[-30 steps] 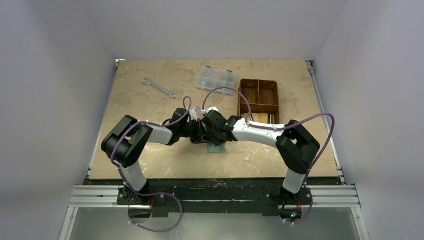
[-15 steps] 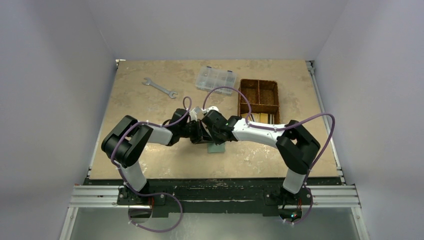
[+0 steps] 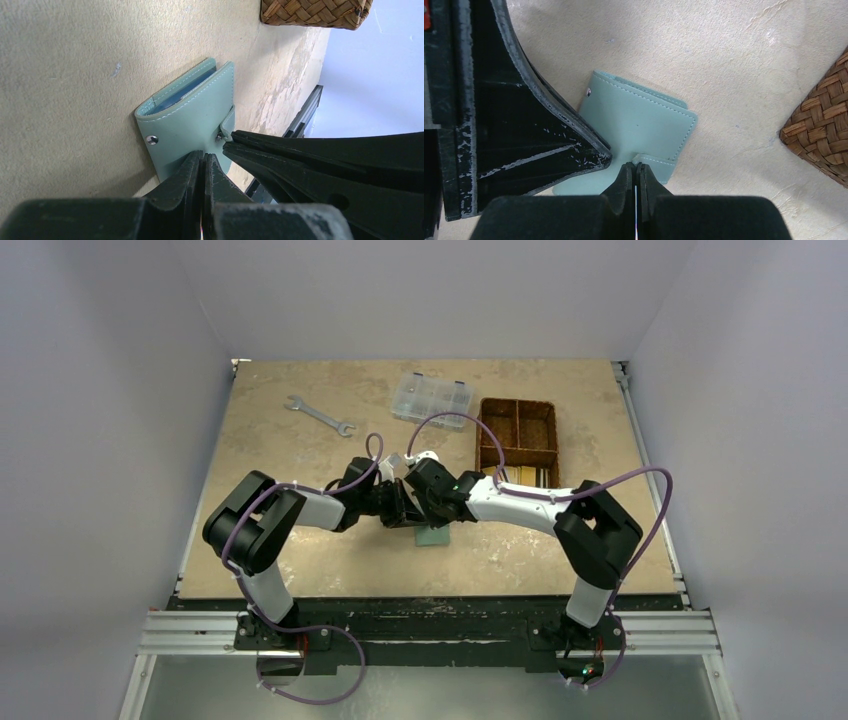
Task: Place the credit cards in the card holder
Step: Close the card holder at the center of the board.
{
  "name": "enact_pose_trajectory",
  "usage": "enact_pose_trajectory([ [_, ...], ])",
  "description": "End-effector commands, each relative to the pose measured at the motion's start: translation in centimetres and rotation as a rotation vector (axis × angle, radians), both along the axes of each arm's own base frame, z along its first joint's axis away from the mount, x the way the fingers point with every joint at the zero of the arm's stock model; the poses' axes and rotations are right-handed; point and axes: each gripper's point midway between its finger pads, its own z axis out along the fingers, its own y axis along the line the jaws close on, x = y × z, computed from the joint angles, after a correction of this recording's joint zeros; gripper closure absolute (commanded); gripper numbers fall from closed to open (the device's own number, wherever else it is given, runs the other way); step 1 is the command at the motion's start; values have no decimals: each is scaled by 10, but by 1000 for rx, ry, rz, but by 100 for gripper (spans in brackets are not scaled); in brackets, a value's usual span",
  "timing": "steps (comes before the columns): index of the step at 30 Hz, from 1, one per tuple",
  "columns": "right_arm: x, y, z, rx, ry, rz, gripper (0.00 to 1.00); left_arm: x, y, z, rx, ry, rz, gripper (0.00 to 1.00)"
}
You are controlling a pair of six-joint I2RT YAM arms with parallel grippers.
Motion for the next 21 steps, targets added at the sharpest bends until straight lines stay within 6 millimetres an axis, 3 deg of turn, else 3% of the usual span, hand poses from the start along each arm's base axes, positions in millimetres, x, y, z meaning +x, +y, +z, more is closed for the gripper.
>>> enact_pose_trajectory([
  [1, 6, 4, 16, 48, -40, -31, 100, -7, 6, -11, 29, 22, -4, 100],
  [13, 4, -11, 7, -17, -31, -55, 100, -8, 5, -13, 29, 27, -8, 100],
  [21, 3, -7, -8, -26, -5, -41, 100, -8, 5, -12, 24, 27, -6, 100],
])
